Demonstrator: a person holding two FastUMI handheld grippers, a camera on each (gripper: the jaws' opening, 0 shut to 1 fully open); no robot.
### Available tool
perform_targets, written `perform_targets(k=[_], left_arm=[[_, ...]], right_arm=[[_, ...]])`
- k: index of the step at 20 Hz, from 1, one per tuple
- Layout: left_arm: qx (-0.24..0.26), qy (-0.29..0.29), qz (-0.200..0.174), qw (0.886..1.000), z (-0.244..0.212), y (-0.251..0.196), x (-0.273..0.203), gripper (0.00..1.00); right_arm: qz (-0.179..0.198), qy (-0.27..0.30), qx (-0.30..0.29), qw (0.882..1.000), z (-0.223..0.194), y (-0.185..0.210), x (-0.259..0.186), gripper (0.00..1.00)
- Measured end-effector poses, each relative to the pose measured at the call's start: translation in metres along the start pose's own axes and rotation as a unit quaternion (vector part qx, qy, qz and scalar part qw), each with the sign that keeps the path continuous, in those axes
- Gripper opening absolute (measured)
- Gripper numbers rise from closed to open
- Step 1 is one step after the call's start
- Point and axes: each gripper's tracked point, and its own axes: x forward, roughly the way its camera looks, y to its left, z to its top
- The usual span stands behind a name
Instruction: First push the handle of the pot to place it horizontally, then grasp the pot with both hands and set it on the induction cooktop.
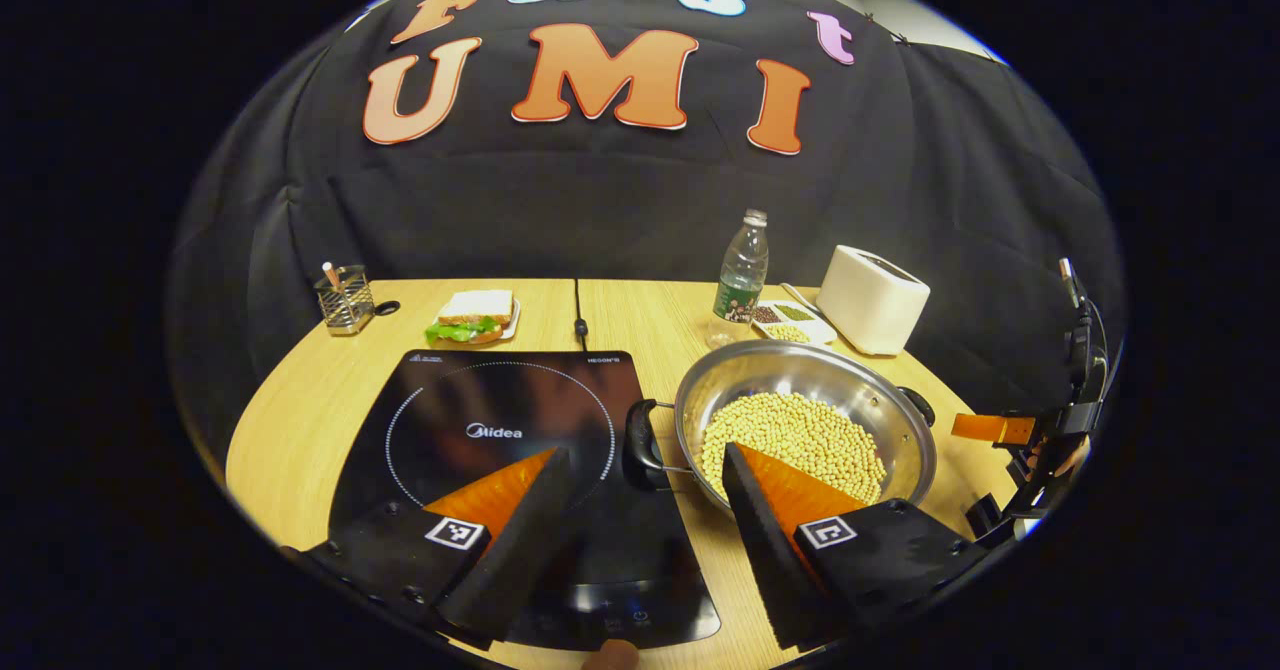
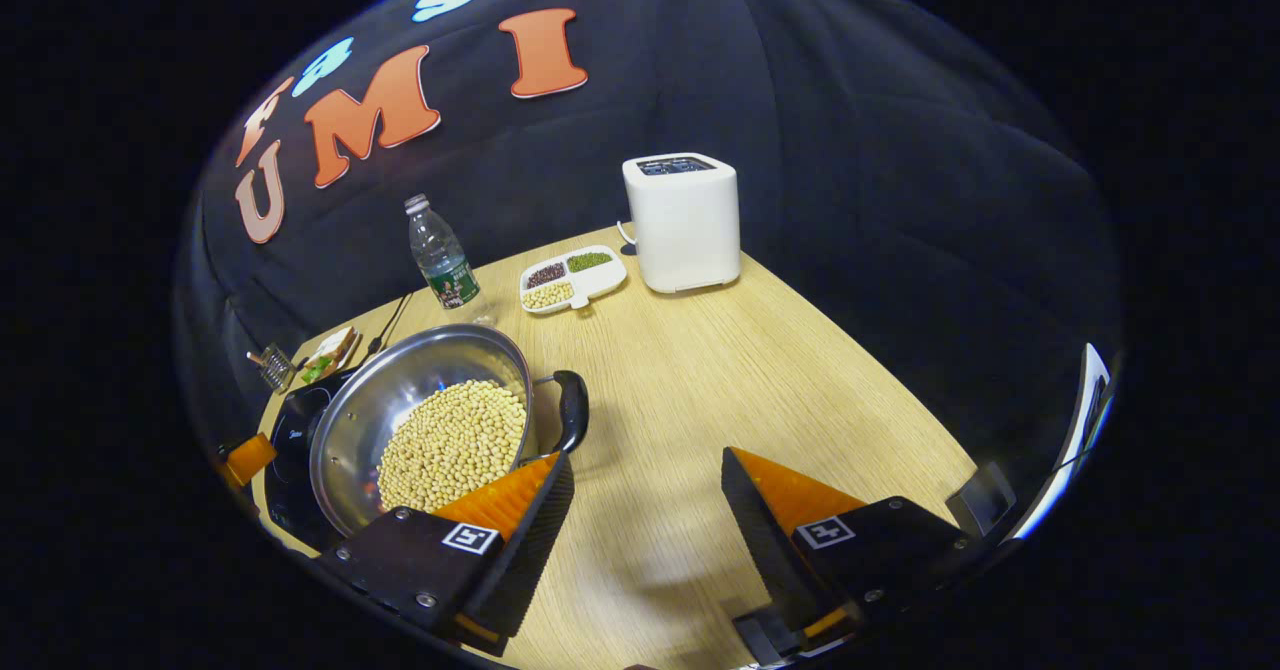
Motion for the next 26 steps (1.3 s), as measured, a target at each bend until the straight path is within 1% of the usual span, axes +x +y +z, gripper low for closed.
perform_targets(k=[6,10,14,21,24,26], left_arm=[[0.003,0.010,-0.002,1.000,-0.002,-0.007,0.023,0.99],[0.003,0.014,0.014,1.000,-0.001,-0.001,0.037,0.99],[0.007,0.019,0.024,1.000,-0.002,0.002,0.052,0.99],[0.011,0.028,0.030,0.999,-0.007,0.004,0.070,0.98],[0.006,0.037,0.035,0.999,-0.010,0.009,0.079,0.99],[0.000,0.045,0.035,0.998,-0.016,0.011,0.084,0.98]], right_arm=[[0.023,-0.015,-0.012,1.000,0.009,0.019,0.010,0.95],[0.036,-0.017,-0.008,0.999,0.014,0.032,0.024,0.96],[0.033,-0.017,-0.016,0.999,0.017,0.038,0.043,0.96],[0.036,0.001,-0.022,0.999,0.010,0.046,0.068,0.96],[0.042,0.012,-0.027,0.999,0.004,0.053,0.074,0.96],[0.044,0.017,-0.028,0.998,0.001,0.057,0.081,0.94]])
